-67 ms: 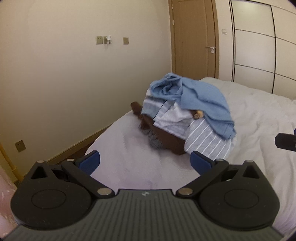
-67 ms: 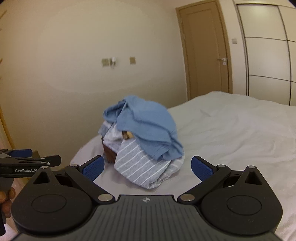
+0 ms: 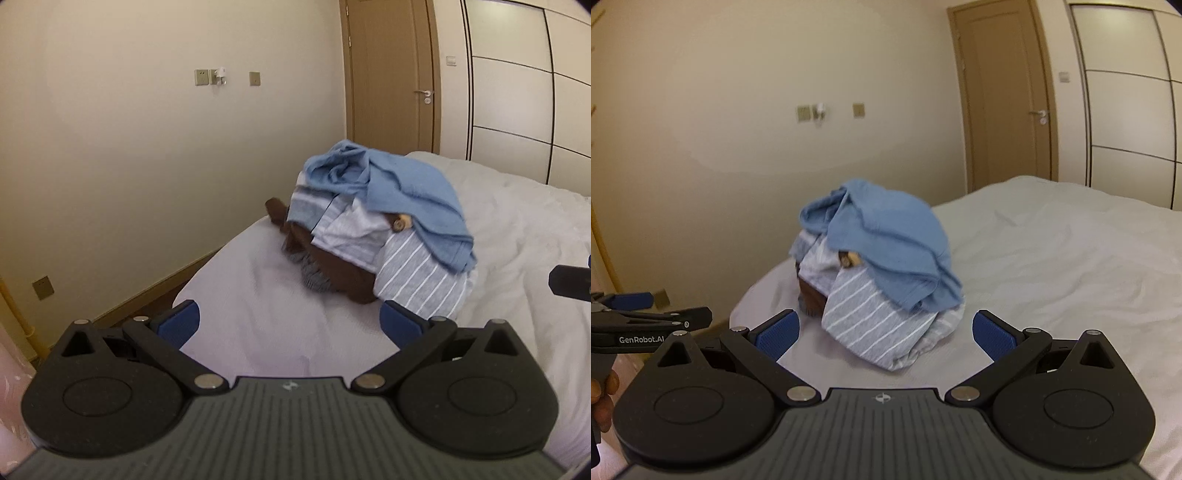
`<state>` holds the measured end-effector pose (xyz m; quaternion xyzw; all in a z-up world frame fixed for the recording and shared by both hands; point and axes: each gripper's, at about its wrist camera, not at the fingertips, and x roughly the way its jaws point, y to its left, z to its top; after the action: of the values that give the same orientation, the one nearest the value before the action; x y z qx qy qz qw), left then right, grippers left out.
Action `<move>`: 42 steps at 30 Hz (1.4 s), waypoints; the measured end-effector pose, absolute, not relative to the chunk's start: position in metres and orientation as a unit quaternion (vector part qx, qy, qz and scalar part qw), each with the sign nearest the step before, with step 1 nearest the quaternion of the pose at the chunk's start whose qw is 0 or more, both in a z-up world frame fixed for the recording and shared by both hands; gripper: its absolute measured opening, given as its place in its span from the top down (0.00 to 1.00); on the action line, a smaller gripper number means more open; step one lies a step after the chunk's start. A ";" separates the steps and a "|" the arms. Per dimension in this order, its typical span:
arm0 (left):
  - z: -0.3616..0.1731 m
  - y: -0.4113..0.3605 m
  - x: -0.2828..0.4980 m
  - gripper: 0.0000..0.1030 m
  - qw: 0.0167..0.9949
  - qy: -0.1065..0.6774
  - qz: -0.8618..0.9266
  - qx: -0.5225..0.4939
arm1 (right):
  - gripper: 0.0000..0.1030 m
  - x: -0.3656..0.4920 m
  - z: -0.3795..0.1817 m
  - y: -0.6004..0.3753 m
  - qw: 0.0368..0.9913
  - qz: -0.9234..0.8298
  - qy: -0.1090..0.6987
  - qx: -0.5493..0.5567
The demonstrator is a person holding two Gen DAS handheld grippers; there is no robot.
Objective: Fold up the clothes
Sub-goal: 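Move both grippers toward the clothes pile on the bed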
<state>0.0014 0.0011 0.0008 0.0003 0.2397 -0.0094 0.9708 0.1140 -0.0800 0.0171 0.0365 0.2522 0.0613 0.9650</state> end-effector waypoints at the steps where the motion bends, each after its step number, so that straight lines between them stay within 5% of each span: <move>1: 0.001 0.002 0.002 0.00 0.971 0.239 -0.014 -0.001 | 0.00 0.115 0.018 -0.080 0.966 0.061 0.249 0.039; 42: -0.038 -0.030 0.003 0.00 0.958 0.284 -0.022 0.027 | 0.00 0.106 -0.009 -0.075 0.960 0.074 0.263 0.054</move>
<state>0.0034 -0.0303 -0.0376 0.0273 0.2837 -0.0221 0.9583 0.1062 -0.0749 -0.0089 0.0545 0.2629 0.0736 0.9605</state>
